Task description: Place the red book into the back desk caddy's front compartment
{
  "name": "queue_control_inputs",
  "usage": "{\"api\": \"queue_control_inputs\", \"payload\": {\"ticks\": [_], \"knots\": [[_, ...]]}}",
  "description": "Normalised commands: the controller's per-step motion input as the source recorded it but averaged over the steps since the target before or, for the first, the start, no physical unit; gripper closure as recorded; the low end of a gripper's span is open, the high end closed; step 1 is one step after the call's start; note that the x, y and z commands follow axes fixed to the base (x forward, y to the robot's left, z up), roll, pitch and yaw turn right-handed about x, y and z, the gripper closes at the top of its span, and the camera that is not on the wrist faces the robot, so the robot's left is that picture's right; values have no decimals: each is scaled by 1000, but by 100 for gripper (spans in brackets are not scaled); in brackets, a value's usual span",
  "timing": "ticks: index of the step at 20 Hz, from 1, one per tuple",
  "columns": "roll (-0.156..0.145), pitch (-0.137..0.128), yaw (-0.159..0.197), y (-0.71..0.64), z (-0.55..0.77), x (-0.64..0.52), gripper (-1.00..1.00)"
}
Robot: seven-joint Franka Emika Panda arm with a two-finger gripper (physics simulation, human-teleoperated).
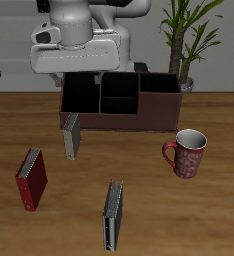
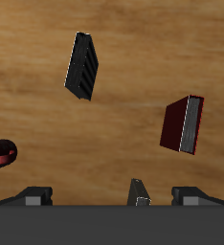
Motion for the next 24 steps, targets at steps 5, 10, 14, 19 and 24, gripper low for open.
{"api": "queue_control_inputs", "payload": {"ticks": [5, 10, 14, 19, 24], "knots": [[-12, -25, -46, -499, 54, 408, -100], [-46, -16, -24, -425, -5, 324, -100], [24, -42, -7, -366, -27, 269, -100], [12, -26, 17, -169, -53, 155, -100], [15, -33, 0, -82, -200, 81, -100]]}}
